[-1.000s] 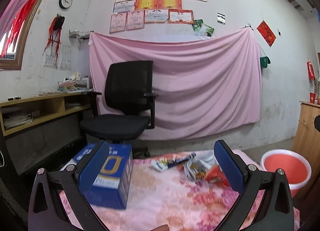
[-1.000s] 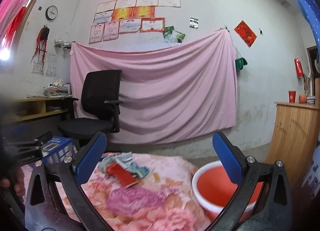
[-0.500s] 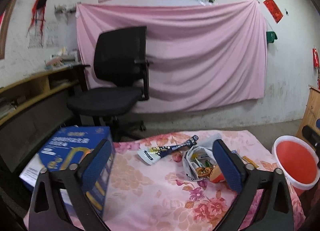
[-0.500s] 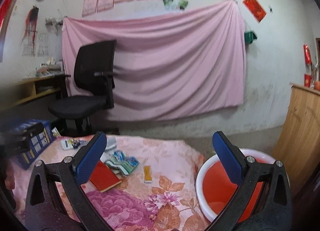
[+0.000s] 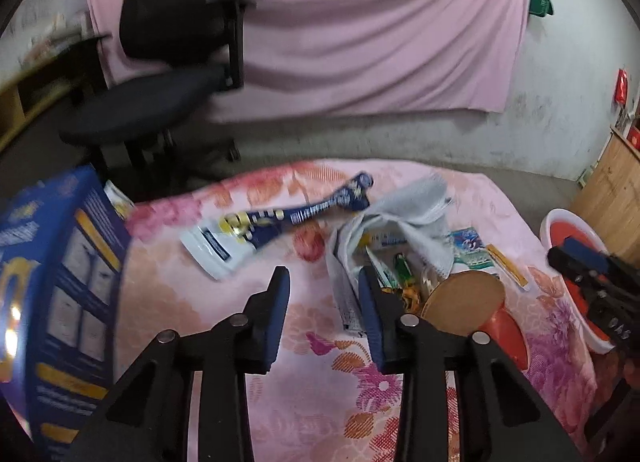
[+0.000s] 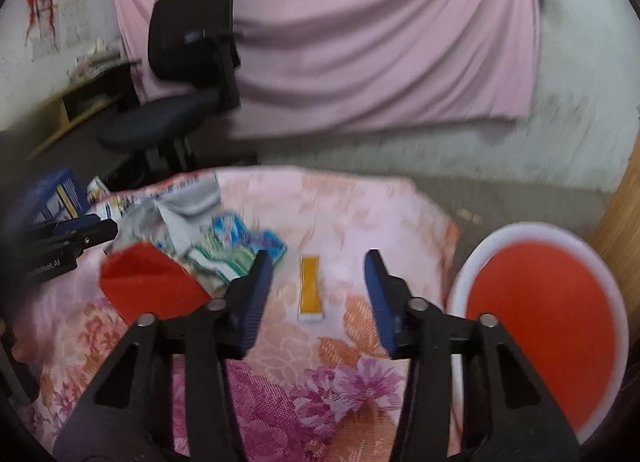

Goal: Collect trash
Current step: 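Reach the left tool to the grey cloth while the right tool reaches the yellow stick, then close the left tool on the grey cloth while the right tool grips the yellow stick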

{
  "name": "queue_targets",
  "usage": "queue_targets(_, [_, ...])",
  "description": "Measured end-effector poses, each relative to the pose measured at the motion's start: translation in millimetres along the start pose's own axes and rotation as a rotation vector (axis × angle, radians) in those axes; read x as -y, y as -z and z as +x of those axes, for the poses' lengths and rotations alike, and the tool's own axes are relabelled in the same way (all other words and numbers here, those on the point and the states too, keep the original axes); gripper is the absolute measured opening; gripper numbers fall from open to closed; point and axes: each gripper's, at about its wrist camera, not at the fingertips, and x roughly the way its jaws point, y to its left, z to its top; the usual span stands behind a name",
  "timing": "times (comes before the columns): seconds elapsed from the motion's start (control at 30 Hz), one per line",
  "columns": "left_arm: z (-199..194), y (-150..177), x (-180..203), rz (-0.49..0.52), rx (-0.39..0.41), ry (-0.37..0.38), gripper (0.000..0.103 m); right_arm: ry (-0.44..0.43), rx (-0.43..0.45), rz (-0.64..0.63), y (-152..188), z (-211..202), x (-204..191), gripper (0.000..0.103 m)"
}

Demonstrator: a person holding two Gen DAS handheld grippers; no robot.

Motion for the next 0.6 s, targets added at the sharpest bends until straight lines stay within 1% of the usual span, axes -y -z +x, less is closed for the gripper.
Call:
queue_targets(0.03, [5,-1,-2,-0.010,-0.021,0.014,0.030,-0.006,-0.036,0.002,0,6,1,0.065])
queue_targets(0.1, [12,-3,-4,-0.024,-0.055,0.032,0.030,-0.014,-0.083,0.007,2,16,3,0.060])
queue_targets(0.2, [19,-7,-4,-0.043,-0.102,0.067,0.030,-0.026,-0.168,0.012,4,32,4,0.060])
queue_targets(0.23, [21,-8,-5,-0.052,-0.116,0.076,0.025,-0.029,-0.188,0.015,5,37,5,0.060])
queue_targets(0.27, [22,-9,-6,-0.066,-0.131,0.091,0.015,-0.029,-0.212,0.019,6,41,6,0.060])
queue_targets(0.33, [24,-10,-12,-0.096,-0.154,0.126,0.009,-0.034,-0.255,0.028,10,49,9,0.060])
queue_targets(0.37, [23,-9,-13,-0.108,-0.151,0.131,0.008,-0.036,-0.263,0.032,11,51,10,0.060])
queue_targets(0.4, [22,-9,-14,-0.118,-0.148,0.133,0.004,-0.035,-0.262,0.033,9,51,10,0.059])
queue_targets(0.43, [20,-8,-15,-0.123,-0.148,0.135,0.003,-0.028,-0.263,0.030,10,51,10,0.057])
queue_targets(0.47, [17,-8,-15,-0.127,-0.142,0.131,0.003,-0.021,-0.263,0.027,11,50,10,0.052])
queue_targets(0.5, [13,-7,-15,-0.129,-0.133,0.125,0.002,-0.012,-0.264,0.024,12,50,10,0.041])
queue_targets(0.53, [8,-6,-14,-0.128,-0.123,0.113,0.002,-0.006,-0.267,0.023,13,50,11,0.039])
queue_targets(0.6, [-1,-4,-14,-0.130,-0.100,0.091,0.001,-0.006,-0.267,0.027,13,50,10,0.039])
